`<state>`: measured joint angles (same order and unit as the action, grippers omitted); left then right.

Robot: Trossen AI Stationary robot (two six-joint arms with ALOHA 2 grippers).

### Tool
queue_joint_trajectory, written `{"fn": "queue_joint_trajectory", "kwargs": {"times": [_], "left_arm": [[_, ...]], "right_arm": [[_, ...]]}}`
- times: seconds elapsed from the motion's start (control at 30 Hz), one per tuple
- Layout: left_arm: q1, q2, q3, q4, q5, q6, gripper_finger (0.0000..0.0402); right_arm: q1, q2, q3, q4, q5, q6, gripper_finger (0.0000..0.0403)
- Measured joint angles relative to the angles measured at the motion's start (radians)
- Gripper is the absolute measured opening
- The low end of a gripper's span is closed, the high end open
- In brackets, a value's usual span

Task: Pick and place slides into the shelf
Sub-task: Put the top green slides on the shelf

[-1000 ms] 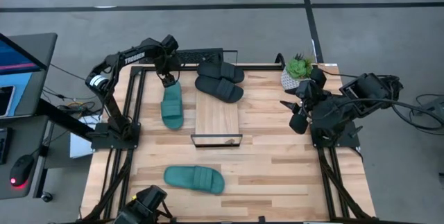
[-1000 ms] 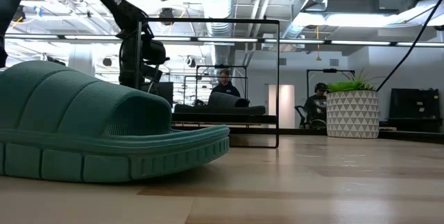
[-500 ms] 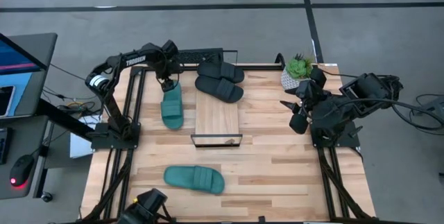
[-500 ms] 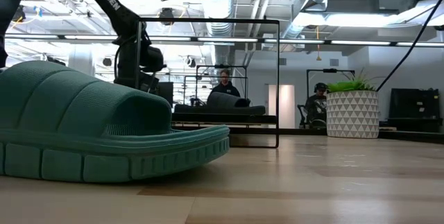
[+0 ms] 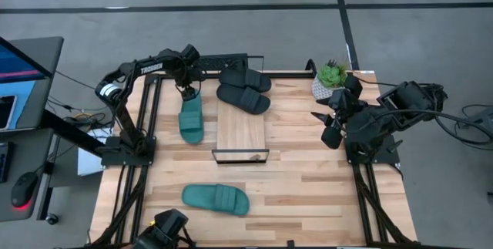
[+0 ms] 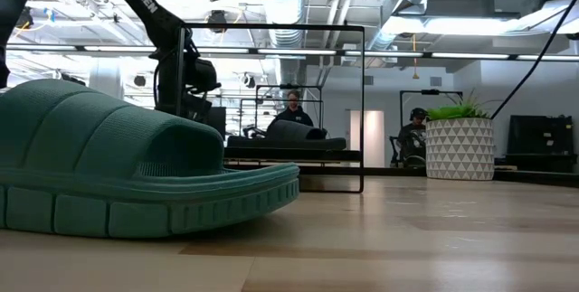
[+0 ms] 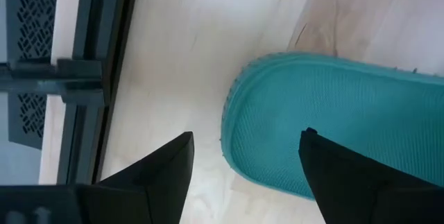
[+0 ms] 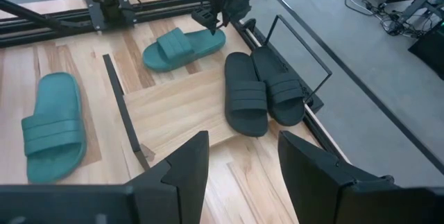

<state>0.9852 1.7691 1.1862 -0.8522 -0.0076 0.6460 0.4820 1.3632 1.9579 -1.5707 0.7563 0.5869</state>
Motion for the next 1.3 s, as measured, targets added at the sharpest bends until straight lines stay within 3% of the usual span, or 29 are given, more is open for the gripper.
{"fn": "queue_joint_trajectory", "kwargs": {"times": [0.37,0.87,1.07,1.3], "left_arm": [[-0.006,0.133,0.009,-0.043,-0.021,-0.030,0.0250],[-0.013,0.140,0.004,-0.014,0.001,-0.042,0.0236],[-0.014,0.140,0.003,-0.008,0.000,-0.020,0.0165],[-0.014,0.140,0.004,0.011,-0.021,-0.017,0.0022]], "right_arm": [[0.000,0.000,0.000,0.000,-0.020,0.017,0.0166],[0.000,0.000,0.000,0.000,-0.033,0.026,0.0166],[0.000,0.000,0.000,0.000,-0.030,0.034,0.0166],[0.000,0.000,0.000,0.001,-0.030,0.042,0.0166]]}}
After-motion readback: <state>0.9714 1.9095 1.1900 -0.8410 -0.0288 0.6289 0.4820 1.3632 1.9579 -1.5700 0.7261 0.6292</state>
